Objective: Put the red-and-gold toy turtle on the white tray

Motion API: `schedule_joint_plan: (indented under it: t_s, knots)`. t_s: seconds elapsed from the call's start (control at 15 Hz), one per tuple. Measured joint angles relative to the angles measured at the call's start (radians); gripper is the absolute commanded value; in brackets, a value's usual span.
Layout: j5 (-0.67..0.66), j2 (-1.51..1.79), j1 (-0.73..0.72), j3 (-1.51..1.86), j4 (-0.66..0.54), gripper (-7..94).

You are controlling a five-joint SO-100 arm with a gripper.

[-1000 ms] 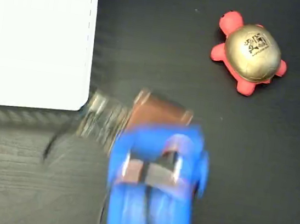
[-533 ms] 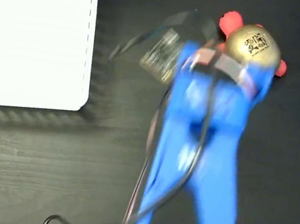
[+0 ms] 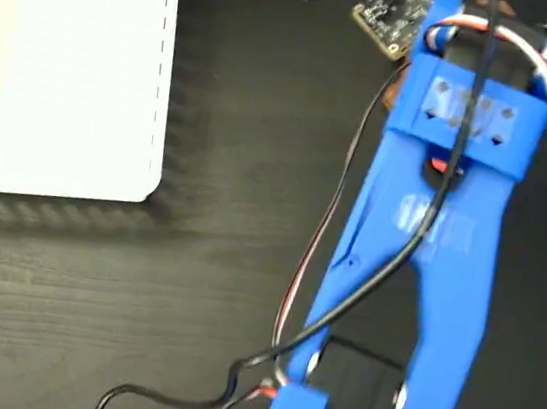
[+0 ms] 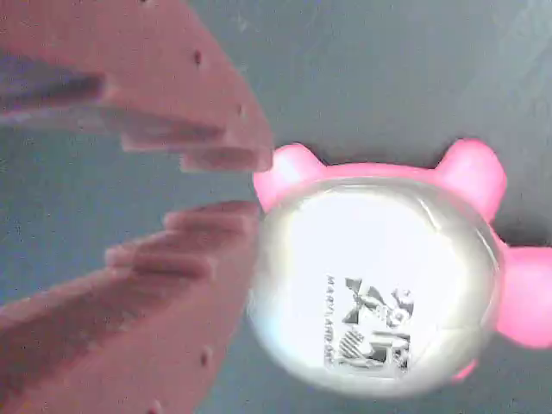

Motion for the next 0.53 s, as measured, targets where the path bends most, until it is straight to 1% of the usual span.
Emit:
schedule_joint_plan:
  t_s: [0.07,0.2,0.27,0.33,0.4,0.47,0.53]
  knots:
    - [-0.011,-0.011,-0.003,-0.003,0.002,19]
    - [-0.029,-0.049,0.012,-0.032,0.002,39]
    - [-0.038,-0.080,0.020,-0.052,0.002,44]
    - [-0.054,-0.106,0.031,-0.075,0.002,45]
    - [-0.069,-0.126,0.040,-0.091,0.002,50]
    - [-0.080,-0.133,0.048,-0.094,0.008,52]
    - [-0.083,-0.138,0.048,-0.098,0.018,56]
